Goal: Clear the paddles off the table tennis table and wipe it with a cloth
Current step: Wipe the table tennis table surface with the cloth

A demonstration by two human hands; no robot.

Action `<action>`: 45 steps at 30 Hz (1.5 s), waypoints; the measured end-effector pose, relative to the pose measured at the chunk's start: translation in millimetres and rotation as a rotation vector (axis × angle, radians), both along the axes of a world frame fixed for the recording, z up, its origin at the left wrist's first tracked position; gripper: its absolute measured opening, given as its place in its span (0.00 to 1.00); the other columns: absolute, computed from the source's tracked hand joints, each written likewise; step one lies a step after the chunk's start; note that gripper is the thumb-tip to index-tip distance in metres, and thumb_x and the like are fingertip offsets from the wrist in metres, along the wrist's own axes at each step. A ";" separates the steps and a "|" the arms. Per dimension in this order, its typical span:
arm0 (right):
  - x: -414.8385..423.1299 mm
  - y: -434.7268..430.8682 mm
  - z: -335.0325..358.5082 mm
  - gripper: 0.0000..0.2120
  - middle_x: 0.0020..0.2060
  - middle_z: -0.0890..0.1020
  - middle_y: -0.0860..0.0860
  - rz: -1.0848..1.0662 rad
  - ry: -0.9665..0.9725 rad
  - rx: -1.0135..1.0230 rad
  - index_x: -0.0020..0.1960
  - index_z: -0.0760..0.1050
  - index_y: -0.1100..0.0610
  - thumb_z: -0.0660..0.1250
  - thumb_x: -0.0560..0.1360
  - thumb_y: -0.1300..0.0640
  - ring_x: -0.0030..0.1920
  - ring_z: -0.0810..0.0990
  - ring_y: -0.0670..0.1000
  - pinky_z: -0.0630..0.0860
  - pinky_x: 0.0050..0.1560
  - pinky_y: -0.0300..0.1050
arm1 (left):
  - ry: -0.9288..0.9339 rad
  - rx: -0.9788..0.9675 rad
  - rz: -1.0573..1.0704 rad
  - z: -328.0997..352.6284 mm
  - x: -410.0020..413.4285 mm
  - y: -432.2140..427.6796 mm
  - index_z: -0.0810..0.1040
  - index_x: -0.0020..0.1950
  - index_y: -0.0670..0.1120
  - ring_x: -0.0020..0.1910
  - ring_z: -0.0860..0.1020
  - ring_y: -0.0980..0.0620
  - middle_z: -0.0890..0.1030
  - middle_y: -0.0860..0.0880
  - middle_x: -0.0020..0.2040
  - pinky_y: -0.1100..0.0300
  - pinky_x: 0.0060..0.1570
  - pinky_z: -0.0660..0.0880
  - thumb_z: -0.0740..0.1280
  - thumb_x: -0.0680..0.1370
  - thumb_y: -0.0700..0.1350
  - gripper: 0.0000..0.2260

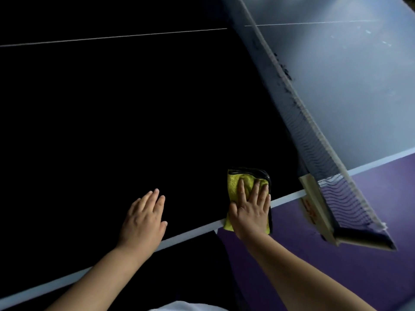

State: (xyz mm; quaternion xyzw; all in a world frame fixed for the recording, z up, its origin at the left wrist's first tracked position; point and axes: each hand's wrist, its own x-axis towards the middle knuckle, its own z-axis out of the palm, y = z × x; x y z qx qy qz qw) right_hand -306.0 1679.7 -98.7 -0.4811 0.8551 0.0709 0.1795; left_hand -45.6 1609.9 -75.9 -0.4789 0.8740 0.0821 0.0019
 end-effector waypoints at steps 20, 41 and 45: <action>373.3 -25.0 -23.0 0.35 0.76 0.51 0.66 0.679 -0.101 -0.074 0.79 0.50 0.49 0.51 0.75 0.38 0.76 0.46 0.69 0.44 0.71 0.69 | -0.096 0.116 0.541 -5.6 299.1 98.0 0.76 0.62 0.36 0.59 0.77 0.39 0.76 0.38 0.62 0.45 0.52 0.75 0.80 0.61 0.46 0.33; 266.9 -70.1 -23.4 0.32 0.79 0.54 0.54 0.960 -0.168 -0.150 0.79 0.55 0.43 0.51 0.76 0.38 0.79 0.46 0.59 0.45 0.77 0.61 | -0.191 0.081 0.435 17.7 187.7 38.0 0.78 0.60 0.36 0.57 0.78 0.38 0.78 0.37 0.60 0.44 0.50 0.77 0.82 0.58 0.47 0.33; 180.9 -65.8 -22.1 0.32 0.79 0.53 0.53 0.874 -0.154 -0.164 0.79 0.53 0.43 0.53 0.76 0.37 0.79 0.44 0.59 0.44 0.76 0.60 | -0.167 0.085 0.348 16.5 118.1 16.4 0.79 0.60 0.37 0.57 0.78 0.38 0.78 0.37 0.60 0.44 0.50 0.77 0.82 0.58 0.47 0.33</action>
